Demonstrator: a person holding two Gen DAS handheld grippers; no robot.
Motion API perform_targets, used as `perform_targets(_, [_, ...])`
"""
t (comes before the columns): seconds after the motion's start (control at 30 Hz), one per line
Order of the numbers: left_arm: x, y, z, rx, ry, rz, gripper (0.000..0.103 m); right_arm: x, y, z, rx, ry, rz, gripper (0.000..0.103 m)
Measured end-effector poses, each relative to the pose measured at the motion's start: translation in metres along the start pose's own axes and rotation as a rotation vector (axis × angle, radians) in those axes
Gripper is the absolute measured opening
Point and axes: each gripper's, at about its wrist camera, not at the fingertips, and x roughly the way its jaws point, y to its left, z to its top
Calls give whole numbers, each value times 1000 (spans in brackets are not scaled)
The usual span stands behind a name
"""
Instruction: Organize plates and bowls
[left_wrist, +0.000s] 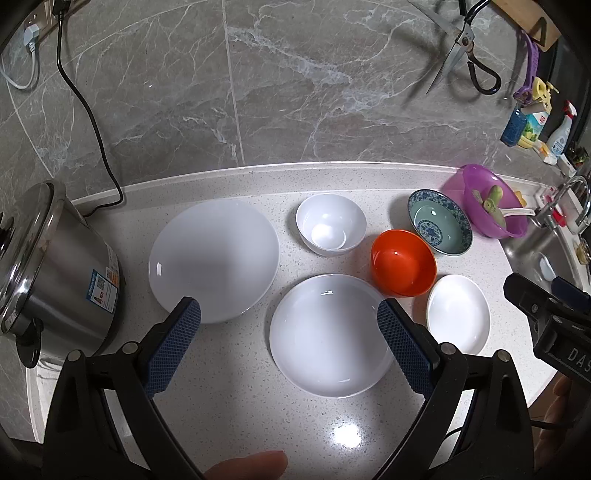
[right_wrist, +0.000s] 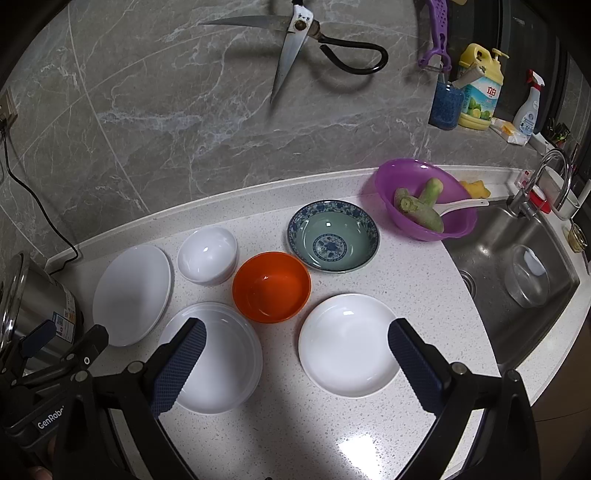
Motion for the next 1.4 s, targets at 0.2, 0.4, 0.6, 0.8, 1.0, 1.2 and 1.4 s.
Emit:
perform_targets(0.2, [0,0,0,0,0,0,97,0,-1,1,1,2,0,101])
perform_targets(0.4, [1,0,-1,0,0,-2,97,1,0,0,2,5,1,101])
perform_targets(0.6, [3,-1,-2,0,3,-5,97,1,-1,1,2,5,1,101])
perform_targets(0.8, [4,0,-3,-2,3,-4,97,1,0,0,3,6,4,101])
perform_targets(1.0, [5,-1,-3,-3,8,-4,97,3,-1,2,3,7,3,101])
perform_targets(1.2, [7,0,-2,-5,14,-2,97,3,0,0,2,9,2,101])
perform_targets(1.4, [9,0,-2,-7,17,-7,97,4,1,0,2,11,2,101])
